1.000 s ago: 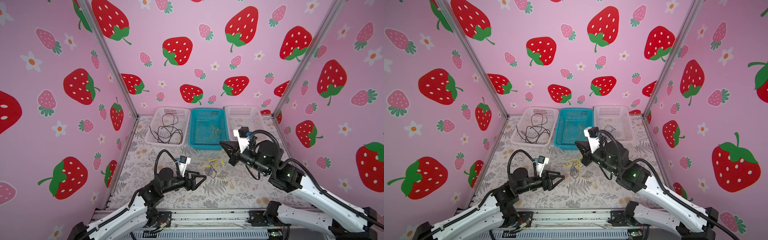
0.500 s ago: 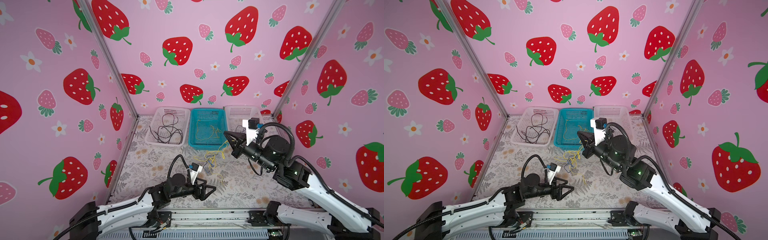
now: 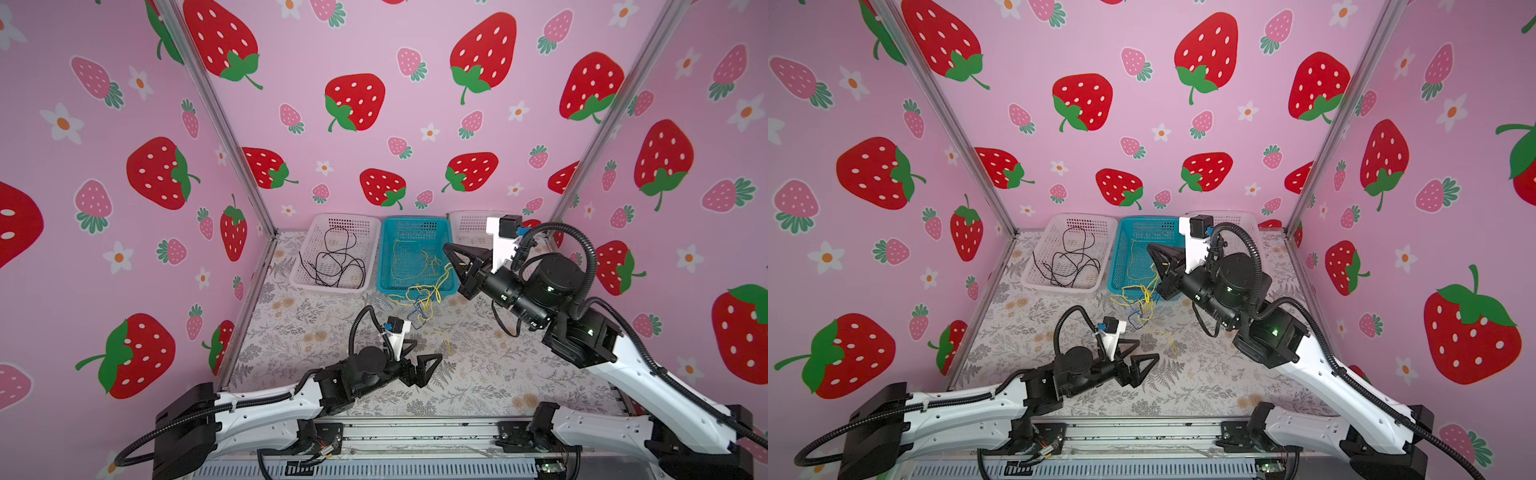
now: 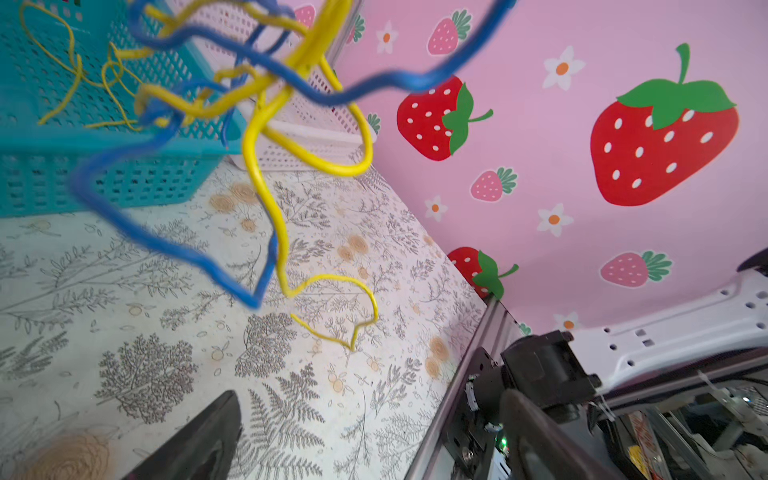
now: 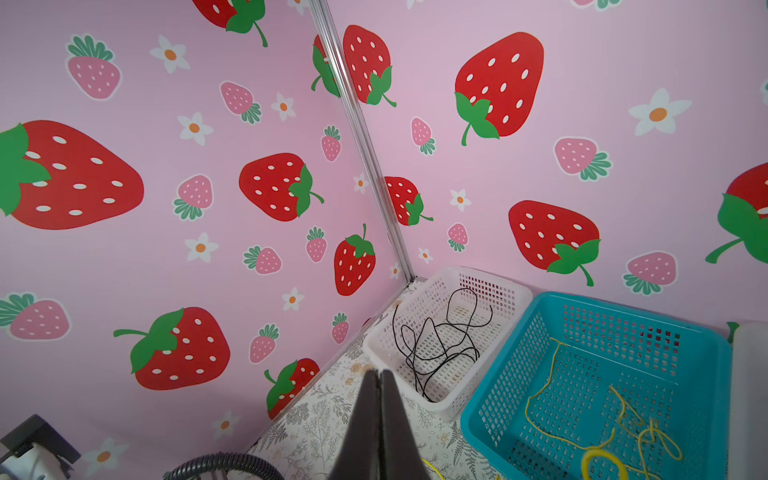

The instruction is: Untangle the cables

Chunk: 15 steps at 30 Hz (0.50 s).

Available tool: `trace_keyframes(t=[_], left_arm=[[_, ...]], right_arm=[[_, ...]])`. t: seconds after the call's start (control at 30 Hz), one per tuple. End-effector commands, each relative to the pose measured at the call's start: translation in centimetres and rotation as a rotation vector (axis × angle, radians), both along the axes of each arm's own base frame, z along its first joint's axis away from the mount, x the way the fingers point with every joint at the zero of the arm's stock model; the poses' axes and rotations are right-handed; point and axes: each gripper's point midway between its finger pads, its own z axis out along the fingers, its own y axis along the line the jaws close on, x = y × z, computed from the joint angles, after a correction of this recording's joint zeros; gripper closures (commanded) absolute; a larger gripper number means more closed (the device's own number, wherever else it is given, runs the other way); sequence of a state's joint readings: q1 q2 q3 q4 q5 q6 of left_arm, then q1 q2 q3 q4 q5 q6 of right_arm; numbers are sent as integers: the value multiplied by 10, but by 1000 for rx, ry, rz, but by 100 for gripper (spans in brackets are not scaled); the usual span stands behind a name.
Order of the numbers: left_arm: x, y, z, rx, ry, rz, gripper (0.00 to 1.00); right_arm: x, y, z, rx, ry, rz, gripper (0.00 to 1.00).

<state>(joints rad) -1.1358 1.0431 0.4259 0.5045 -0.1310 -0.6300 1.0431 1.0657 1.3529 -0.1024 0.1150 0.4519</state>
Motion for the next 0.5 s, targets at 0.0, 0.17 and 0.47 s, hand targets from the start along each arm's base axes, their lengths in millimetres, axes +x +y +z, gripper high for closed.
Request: trace_keyframes(t=[0.0, 0.17, 0.47], left_arm=[[19, -4, 39, -87, -90, 94, 1], [29, -2, 41, -79, -118, 149, 0], [33, -2, 46, -48, -152, 162, 48]], right_arm=[[-9, -1, 28, 76, -6, 26, 100], [-17, 5, 35, 97, -3, 57, 100], [-29, 11, 42, 122, -1, 88, 100]])
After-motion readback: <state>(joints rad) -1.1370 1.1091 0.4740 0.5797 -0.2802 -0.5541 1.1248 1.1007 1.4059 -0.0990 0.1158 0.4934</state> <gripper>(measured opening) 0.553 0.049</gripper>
